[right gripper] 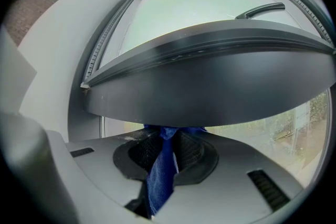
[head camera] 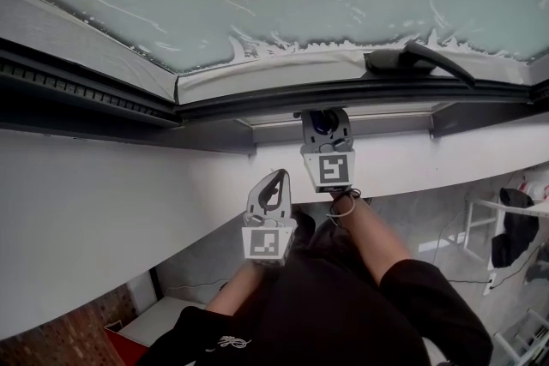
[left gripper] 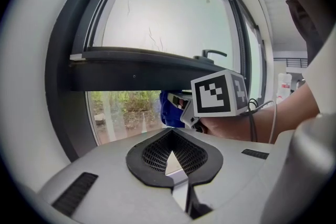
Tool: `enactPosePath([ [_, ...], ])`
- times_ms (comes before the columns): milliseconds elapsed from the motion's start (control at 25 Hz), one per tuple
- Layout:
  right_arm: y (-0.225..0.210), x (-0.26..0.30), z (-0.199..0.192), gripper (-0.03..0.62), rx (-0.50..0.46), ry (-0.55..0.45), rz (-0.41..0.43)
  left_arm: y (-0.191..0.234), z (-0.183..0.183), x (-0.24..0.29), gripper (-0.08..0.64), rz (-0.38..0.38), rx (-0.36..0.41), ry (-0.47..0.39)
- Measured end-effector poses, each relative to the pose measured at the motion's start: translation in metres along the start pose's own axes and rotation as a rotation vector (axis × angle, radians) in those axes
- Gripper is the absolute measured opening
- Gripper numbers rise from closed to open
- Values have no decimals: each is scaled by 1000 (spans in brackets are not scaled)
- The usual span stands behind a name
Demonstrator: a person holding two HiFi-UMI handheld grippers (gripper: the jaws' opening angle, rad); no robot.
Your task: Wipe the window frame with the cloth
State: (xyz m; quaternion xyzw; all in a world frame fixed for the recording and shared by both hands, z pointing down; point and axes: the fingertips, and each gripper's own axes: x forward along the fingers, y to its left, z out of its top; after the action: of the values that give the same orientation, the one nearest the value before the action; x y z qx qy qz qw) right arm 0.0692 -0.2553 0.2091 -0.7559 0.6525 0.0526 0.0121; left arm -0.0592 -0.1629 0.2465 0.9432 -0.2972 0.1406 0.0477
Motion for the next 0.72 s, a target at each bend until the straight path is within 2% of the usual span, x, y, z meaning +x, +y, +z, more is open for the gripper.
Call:
enactPosePath([
  [160, -12, -6, -2, 52, 18, 10, 15, -15, 3, 8, 6, 18, -3, 20],
  [360, -25, -9, -1, 52, 23, -9, 57, -34, 12, 17, 6, 44, 9, -6],
  [720, -37, -14, -2, 52, 27, -6, 90, -39, 10, 25, 6, 95, 0, 33],
])
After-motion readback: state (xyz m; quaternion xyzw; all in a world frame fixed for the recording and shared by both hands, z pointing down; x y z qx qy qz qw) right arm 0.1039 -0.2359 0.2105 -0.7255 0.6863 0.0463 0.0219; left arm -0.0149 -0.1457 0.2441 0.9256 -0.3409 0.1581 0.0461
